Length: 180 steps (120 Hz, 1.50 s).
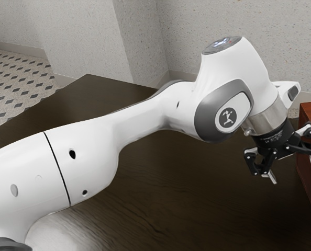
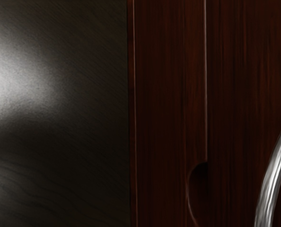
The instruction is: Pull the drawer handle with one arm to open the drawer
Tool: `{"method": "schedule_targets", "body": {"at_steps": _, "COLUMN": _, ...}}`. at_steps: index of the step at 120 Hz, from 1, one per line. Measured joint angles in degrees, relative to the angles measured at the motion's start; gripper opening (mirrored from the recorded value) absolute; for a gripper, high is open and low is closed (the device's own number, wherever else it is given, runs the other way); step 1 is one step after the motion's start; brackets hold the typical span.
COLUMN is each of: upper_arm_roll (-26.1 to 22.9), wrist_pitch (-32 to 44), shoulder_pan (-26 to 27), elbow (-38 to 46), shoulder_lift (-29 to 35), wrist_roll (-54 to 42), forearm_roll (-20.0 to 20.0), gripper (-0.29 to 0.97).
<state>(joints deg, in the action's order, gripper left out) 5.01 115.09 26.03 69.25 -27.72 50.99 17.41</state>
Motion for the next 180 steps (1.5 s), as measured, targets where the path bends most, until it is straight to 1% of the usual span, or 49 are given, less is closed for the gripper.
{"method": "schedule_targets", "body": {"at_steps": 48, "upper_arm_roll": 0.81, "wrist_pitch": -3.35, "shoulder_pan": -0.27, "elbow": -0.07, "shoulder_lift": 0.34, "wrist_roll": -0.67, "forearm_roll": -0.17, "gripper": 0.68}}
{"method": "schedule_targets", "body": {"at_steps": 96, "upper_arm_roll": 1.08, "wrist_pitch": -7.02, "shoulder_pan": -0.27, "elbow": 0.94, "shoulder_lift": 2.45, "wrist_roll": -0.98, "forearm_roll": -1.09, "gripper": 0.68}}
{"method": "schedule_targets", "body": {"at_steps": 180, "upper_arm_roll": 1.82, "wrist_pitch": -11.06, "shoulder_pan": -1.07, "elbow": 9.21, "shoulder_lift": 9.44, "wrist_roll": -1.73, "forearm_roll": -4.01, "gripper": 0.68}}
